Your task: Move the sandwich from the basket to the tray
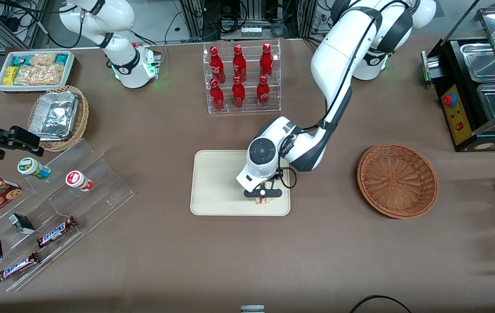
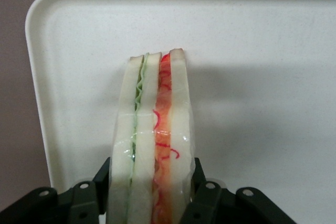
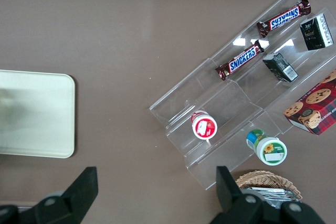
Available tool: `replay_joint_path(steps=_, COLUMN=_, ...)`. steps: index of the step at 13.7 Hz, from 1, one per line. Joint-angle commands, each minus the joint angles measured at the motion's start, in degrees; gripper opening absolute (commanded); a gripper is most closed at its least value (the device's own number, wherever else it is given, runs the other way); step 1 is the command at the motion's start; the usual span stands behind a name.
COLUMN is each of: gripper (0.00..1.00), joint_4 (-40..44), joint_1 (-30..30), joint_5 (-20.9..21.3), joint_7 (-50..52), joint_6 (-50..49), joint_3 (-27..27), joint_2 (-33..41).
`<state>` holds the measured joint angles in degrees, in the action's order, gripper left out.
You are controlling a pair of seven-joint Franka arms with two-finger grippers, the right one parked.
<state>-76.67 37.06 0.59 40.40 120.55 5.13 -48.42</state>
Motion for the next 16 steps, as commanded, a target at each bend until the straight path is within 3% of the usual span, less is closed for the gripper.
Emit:
replay_joint_path(steps=1, gripper=0.96, joint_4=1.43, joint_1=-0.49, joint_5=0.55, joint_7=1.0, joint_6=-2.23, joint_3=-0.64, joint_2=1.47)
replay_joint_path(steps=6, gripper=1.0, joint_4=-1.19, joint_1=-9.79, joint_5=0.47, joint_7=-2.94, joint_6=-17.77, joint_3=-1.35, joint_2=16.66)
replay_joint_path(steps=10, gripper=1.0, joint_4=-10.85, joint_1=-18.32, joint_5=0.73, joint_7=-4.27, joint_6=-19.38, joint_3=-1.35, joint_2=27.92)
replay_joint_path(steps=16, gripper=1.0, joint_4=-20.18, joint_1=-28.43, joint_5=0.64, joint_7=-16.55, joint_6=-23.67, joint_3=-1.35, joint_2=40.76)
